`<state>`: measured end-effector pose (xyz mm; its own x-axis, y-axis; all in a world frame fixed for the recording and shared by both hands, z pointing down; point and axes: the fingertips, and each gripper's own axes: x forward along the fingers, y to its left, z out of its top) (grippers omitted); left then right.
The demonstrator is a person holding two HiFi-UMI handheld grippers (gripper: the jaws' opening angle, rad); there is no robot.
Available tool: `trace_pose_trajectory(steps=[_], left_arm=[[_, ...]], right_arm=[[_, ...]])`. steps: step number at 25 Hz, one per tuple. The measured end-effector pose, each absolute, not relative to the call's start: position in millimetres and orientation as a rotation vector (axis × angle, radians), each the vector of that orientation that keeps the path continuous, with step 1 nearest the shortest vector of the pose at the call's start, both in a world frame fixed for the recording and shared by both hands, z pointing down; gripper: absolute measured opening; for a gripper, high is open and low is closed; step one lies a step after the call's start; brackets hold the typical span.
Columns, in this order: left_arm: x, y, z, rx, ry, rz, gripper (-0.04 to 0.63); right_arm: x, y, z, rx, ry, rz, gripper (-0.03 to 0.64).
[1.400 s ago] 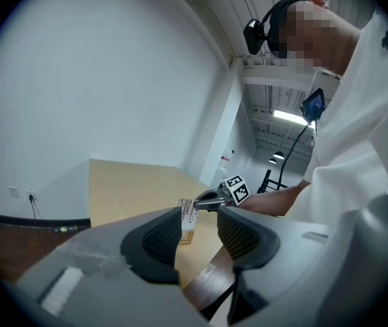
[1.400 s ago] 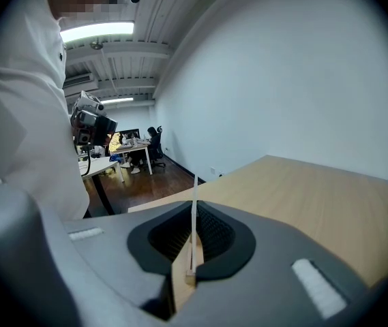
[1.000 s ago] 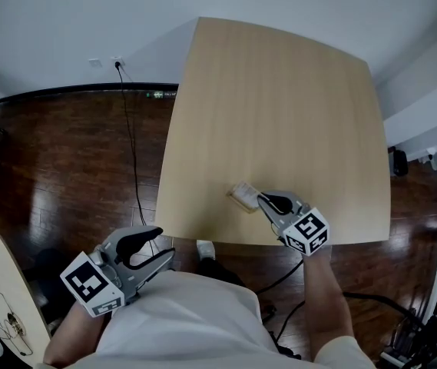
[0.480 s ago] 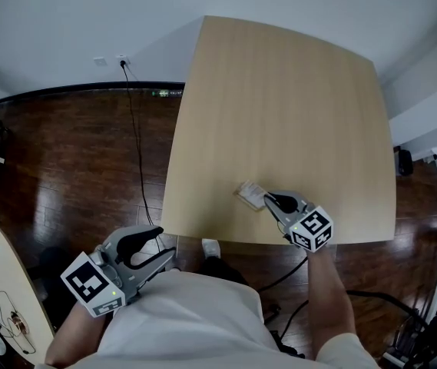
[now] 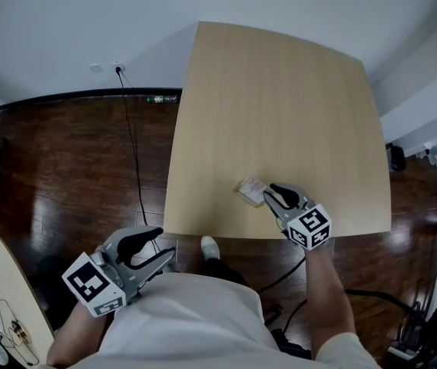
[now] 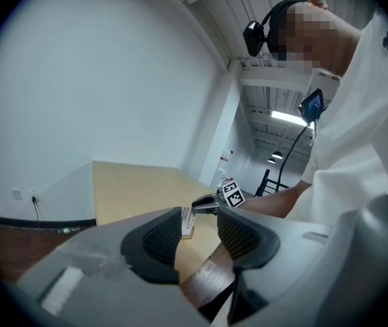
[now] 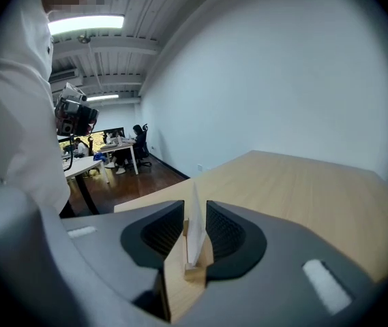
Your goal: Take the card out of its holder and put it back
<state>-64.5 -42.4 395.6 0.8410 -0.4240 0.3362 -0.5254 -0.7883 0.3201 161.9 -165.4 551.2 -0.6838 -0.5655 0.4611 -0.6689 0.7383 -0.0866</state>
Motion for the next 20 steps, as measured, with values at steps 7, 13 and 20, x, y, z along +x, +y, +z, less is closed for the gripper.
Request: trace_pose_trajectory(steps=[7,13,20], left_arm=[[-79,-20,392,2.676,-0.623,0.309,0.172],[-91,12,381,2.736,-0.540,0.295,0.172],[-112,74,391,2.758,-0.445,0.297,0.172]], right_arm=[[159,-127,493,1.253,-2.506,0.278,0.115],[124,-48,453,1.326,-2.483,0.244,0.116],[90,71,427,1.460,-2.436,0.290,0.118]])
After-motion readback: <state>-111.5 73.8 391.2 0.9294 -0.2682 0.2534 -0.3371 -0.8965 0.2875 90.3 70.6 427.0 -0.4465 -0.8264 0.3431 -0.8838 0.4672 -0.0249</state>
